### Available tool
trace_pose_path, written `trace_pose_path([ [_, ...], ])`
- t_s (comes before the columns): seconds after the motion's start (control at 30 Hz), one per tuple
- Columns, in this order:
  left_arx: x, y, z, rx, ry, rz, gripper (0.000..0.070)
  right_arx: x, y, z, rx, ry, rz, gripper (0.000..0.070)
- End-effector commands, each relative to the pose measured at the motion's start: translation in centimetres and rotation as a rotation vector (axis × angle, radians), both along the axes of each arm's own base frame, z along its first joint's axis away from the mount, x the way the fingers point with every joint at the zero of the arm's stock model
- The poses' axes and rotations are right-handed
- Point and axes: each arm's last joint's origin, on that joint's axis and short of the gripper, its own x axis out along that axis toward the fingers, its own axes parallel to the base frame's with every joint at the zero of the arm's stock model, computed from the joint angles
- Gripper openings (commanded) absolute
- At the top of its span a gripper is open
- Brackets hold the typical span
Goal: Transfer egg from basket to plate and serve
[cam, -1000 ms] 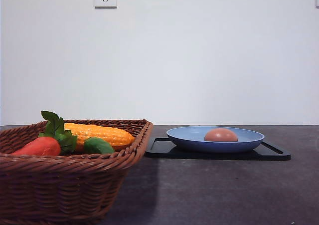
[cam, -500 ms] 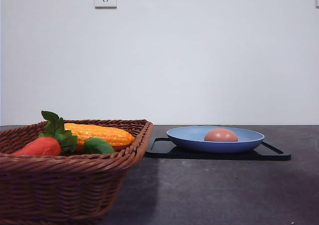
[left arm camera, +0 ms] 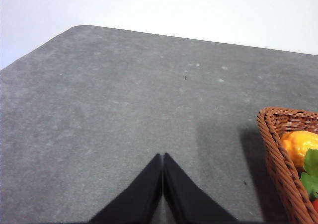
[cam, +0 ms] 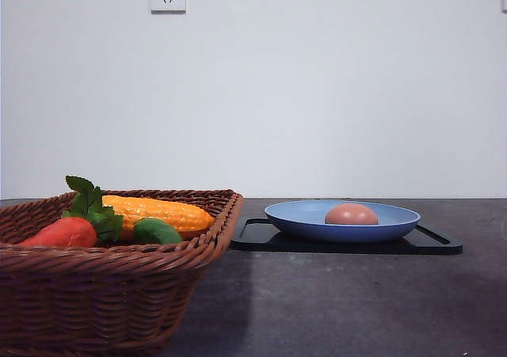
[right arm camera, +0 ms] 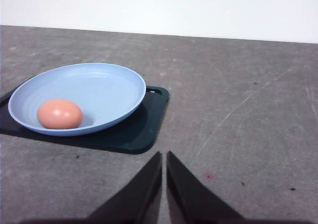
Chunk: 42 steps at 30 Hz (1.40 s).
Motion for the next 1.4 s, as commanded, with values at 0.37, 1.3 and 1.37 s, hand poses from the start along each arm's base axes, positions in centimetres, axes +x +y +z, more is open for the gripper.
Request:
trace_pose_path([
  [0.37,0.07,0.01,-0.92,-0.001,0.04,0.001,0.0,0.03,-0.01,-0.19,0.02,0.006,-0.009,0.0],
  [1.3,0.07,0.01,-0.92,-0.001,0.04,0.001,0.0,0.03,-0.01,-0.19,0.02,0.006,-0.009,0.0],
  [1.37,0.07,0.01,-0.92,-0.001,0.04,0.001,0.0,0.03,-0.01,-0.19,0.02,0.006,-0.009,0.0],
])
